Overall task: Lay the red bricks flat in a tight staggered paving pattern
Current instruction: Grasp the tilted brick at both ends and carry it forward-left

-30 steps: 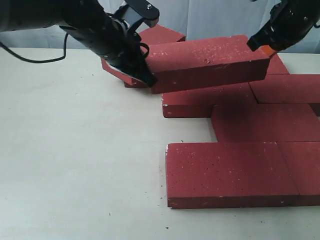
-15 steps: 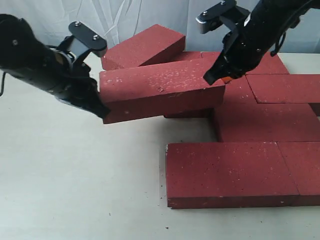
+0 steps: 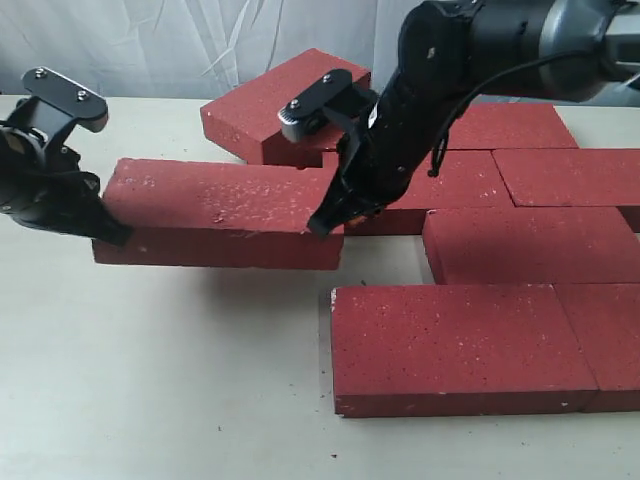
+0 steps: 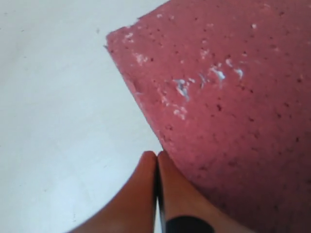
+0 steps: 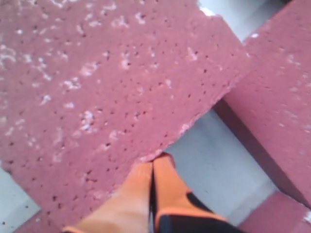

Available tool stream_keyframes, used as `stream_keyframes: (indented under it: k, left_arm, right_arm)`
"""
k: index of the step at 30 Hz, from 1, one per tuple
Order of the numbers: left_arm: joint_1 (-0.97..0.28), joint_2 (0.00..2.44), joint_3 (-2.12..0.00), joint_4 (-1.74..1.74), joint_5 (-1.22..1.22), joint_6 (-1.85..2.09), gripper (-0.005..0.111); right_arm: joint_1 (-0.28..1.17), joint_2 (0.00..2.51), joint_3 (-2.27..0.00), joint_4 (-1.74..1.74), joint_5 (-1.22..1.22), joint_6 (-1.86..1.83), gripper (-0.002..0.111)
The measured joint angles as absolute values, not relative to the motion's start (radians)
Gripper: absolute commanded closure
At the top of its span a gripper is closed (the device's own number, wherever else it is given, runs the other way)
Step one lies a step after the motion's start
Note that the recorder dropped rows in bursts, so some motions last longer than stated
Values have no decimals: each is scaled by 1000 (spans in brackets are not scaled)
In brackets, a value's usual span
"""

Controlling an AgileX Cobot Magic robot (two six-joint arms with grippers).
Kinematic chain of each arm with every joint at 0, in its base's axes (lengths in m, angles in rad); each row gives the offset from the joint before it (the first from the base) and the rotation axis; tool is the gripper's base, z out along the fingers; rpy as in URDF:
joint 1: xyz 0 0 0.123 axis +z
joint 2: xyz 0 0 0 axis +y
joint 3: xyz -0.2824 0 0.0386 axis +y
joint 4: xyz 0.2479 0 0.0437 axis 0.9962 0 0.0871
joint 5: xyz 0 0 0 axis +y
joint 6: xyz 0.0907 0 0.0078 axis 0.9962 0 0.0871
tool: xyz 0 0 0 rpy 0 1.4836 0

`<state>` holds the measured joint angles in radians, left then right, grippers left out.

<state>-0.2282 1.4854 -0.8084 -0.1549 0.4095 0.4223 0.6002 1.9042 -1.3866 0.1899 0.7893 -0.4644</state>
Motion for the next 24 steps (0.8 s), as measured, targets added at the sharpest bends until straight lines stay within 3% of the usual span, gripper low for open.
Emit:
stream_keyframes:
  k: [12, 24]
  left_arm:
    - [-62, 1480, -773, -198, 349, 406, 107]
    - [-41, 1616, -702, -248, 149, 355, 107]
  right_arm:
    - [677, 2021, -1385, 246, 572, -464, 109]
    - [659, 2051, -1387, 172, 535, -464, 109]
